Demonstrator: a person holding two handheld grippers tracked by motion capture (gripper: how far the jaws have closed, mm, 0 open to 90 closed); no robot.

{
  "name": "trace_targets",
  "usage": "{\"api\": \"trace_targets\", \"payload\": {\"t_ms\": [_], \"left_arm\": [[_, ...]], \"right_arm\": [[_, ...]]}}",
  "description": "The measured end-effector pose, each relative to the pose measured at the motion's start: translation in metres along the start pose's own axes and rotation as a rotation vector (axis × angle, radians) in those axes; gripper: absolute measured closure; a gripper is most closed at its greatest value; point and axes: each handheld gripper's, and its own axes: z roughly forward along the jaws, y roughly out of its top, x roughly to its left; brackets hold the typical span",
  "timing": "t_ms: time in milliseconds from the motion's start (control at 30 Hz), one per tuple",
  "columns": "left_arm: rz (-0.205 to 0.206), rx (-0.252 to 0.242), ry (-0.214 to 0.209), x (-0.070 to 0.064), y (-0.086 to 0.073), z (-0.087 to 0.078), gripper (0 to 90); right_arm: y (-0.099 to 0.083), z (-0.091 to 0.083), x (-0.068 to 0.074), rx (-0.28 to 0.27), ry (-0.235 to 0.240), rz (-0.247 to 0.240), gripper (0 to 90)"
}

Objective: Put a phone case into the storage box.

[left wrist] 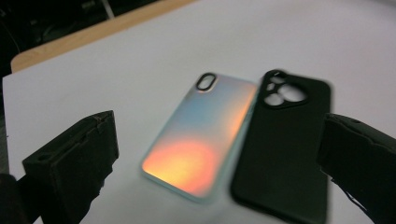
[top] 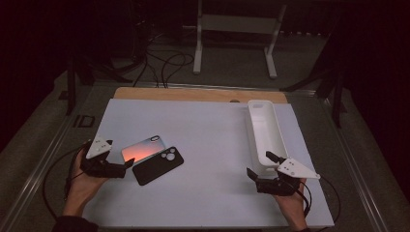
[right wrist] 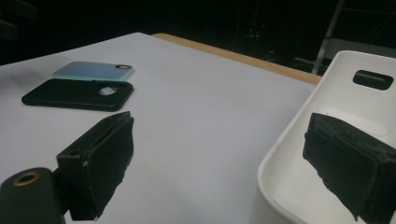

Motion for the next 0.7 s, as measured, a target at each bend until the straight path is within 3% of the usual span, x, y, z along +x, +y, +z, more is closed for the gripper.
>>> {"api": "trace_targets", "payload": {"t_ms": [267, 500, 700], "left_arm": [[0.034, 0.176, -0.029, 0.022, 0.003, 0.043, 0.0], [0.016, 0.272, -0.091, 0.03, -0.002, 0.064, 0.0], [0.036, 0.32, -0.106, 0.029, 0.001, 0.076, 1.8]], "right_arm": [[0.0, -0.001, -0.001, -0.002, 0.0, 0.002, 8.6], [0.0, 0.0, -0.001, 0.001, 0.0, 0.004, 8.6], [0.0, 0.001, -0.001, 0.002, 0.0, 0.002, 8.6]]}}
